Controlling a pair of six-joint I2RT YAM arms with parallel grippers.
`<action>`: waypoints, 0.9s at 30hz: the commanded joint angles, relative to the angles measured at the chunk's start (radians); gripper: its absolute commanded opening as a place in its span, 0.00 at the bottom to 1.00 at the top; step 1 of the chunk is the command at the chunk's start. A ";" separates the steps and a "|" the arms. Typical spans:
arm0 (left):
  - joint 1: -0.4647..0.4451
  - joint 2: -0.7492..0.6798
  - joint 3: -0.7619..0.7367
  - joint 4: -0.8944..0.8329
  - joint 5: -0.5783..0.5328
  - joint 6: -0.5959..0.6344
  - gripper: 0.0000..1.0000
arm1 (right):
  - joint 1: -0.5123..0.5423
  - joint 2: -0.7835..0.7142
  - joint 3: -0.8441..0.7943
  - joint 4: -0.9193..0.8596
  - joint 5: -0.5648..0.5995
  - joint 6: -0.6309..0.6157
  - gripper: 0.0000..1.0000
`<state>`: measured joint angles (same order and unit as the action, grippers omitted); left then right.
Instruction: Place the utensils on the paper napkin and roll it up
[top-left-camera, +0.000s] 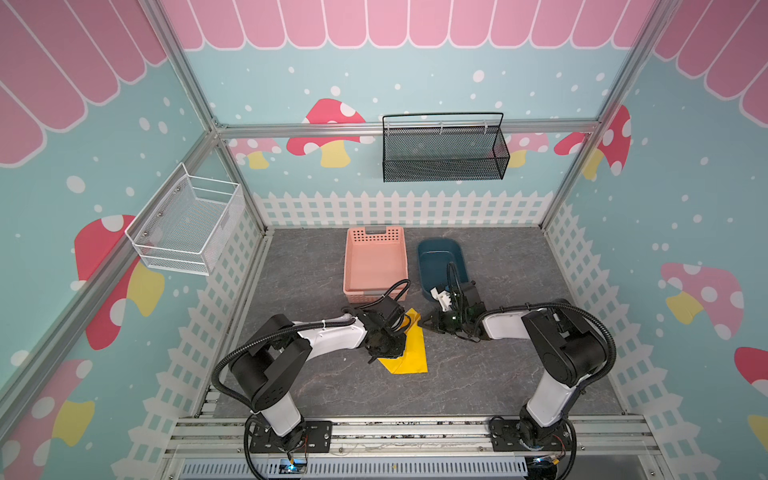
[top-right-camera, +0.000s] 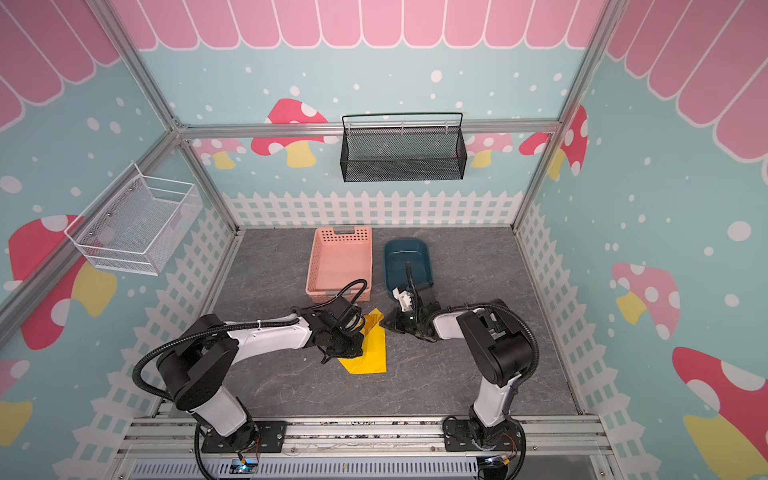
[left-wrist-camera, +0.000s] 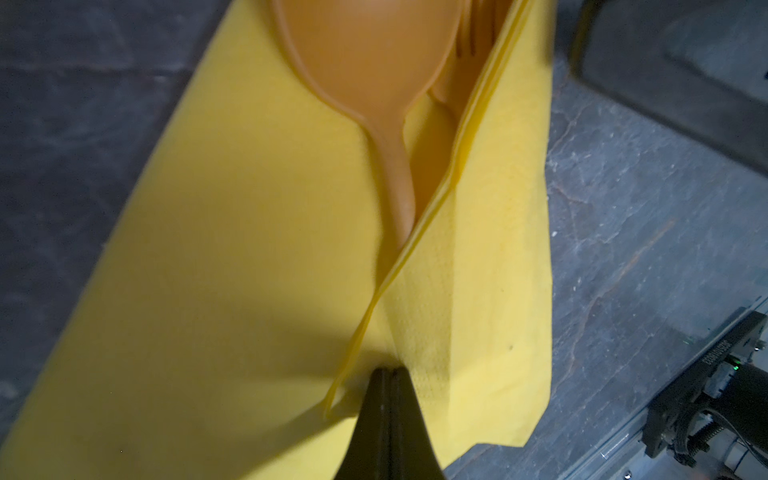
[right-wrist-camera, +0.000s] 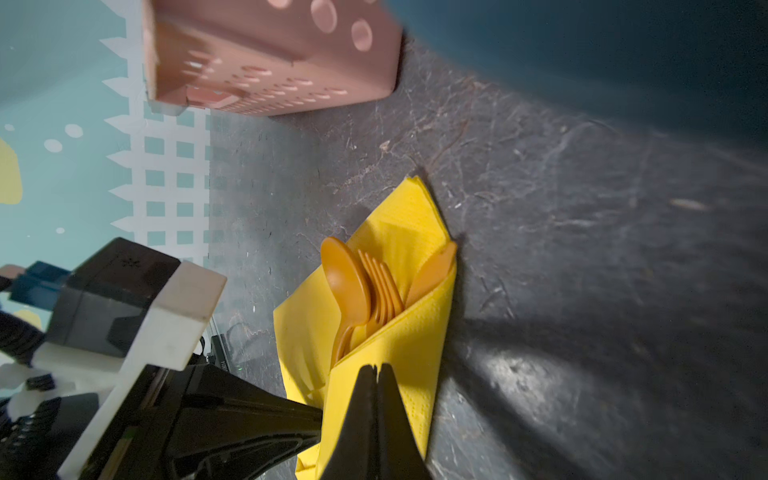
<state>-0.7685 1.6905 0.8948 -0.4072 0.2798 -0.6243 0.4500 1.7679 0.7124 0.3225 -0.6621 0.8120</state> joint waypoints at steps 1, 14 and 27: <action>-0.011 0.002 -0.034 -0.062 -0.024 0.004 0.00 | -0.009 0.029 -0.012 -0.087 0.034 0.014 0.00; -0.012 0.000 -0.033 -0.064 -0.024 0.005 0.00 | -0.063 -0.049 0.103 -0.173 0.060 -0.057 0.00; -0.015 -0.004 -0.034 -0.067 -0.021 0.012 0.00 | -0.111 0.019 0.317 -0.366 0.187 -0.165 0.00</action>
<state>-0.7750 1.6882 0.8944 -0.4114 0.2802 -0.6235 0.3477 1.7531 0.9882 0.0265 -0.5213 0.6968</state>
